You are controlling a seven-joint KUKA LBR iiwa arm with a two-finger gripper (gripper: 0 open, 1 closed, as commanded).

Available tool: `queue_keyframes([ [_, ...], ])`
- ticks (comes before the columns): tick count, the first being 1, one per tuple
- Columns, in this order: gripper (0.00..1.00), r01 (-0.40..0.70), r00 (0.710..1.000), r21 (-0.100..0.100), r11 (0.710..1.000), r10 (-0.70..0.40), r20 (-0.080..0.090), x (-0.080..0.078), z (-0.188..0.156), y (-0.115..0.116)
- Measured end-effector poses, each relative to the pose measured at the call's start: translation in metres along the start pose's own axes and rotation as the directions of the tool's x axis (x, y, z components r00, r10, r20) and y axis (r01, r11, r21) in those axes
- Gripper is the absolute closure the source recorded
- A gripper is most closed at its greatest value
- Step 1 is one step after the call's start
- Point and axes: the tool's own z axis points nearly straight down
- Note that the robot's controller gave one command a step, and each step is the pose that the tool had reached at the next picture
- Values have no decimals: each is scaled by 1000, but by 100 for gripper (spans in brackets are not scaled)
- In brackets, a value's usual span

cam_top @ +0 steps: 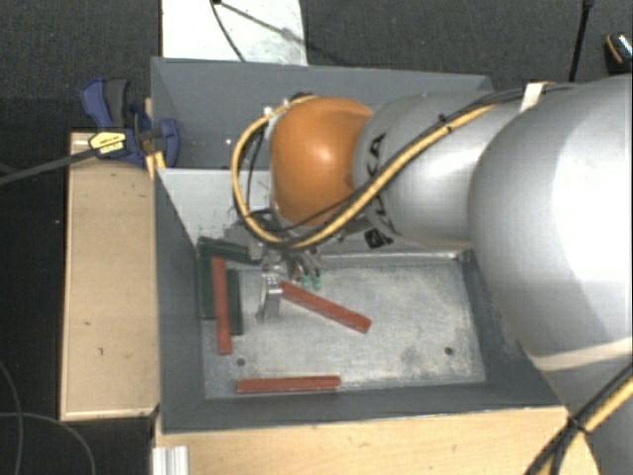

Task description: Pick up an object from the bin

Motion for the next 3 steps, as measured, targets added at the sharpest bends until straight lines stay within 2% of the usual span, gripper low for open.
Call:
queue_keyframes([
  [1, 0, -3, 1000, 1, 1000, 3, 0, 21, 51, -62],
  [2, 100, -5, 1000, -4, 1000, 5, 7, 19, 47, -57],
  [3, 100, -13, 1000, -7, 1000, 13, 16, 15, -67, -27],
])
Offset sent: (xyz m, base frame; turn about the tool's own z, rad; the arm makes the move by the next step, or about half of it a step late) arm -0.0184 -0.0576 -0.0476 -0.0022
